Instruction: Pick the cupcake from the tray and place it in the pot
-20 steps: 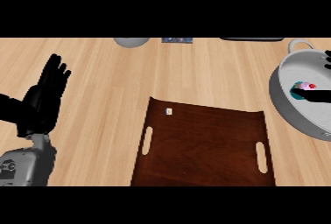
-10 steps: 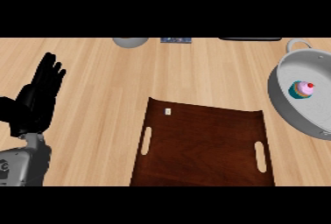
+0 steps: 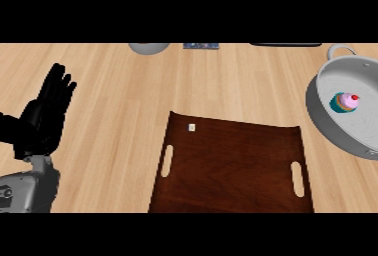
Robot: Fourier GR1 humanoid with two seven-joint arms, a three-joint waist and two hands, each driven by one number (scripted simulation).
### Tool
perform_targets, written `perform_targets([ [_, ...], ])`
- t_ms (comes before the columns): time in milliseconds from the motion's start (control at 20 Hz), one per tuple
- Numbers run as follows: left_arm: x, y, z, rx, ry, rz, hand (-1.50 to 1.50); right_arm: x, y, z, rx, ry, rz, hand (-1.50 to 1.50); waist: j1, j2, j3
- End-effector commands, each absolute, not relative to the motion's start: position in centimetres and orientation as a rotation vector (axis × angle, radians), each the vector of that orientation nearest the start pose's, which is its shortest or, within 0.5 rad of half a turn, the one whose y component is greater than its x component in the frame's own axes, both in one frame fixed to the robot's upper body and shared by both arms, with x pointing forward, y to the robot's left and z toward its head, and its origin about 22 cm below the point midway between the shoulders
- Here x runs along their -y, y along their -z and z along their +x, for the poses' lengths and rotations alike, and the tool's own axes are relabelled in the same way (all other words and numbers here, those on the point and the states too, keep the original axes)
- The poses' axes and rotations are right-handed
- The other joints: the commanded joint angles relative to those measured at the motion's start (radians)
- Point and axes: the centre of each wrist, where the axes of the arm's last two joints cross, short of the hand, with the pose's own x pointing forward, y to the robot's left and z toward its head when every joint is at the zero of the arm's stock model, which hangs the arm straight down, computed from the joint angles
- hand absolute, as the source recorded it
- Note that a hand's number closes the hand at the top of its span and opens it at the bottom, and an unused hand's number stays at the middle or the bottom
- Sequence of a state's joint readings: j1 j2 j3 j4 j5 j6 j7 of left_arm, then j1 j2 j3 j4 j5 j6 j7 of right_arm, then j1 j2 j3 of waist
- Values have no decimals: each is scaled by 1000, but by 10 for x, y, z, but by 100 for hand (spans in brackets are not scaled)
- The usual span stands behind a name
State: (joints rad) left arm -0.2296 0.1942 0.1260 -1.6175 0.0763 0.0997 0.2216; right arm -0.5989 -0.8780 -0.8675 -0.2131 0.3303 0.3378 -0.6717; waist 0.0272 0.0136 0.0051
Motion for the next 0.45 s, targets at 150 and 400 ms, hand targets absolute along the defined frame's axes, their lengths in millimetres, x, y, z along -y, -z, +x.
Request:
perform_targets([
  [150, -265, -91, 281, 1640, -48, 163, 0, 594, -86, 223, 1700, 76, -593, -150, 6, -1, 1],
  [400, -258, -95, 290, 1637, -57, 177, 0, 606, -95, 207, 1695, 86, -584, -150, 2, 2, 3],
])
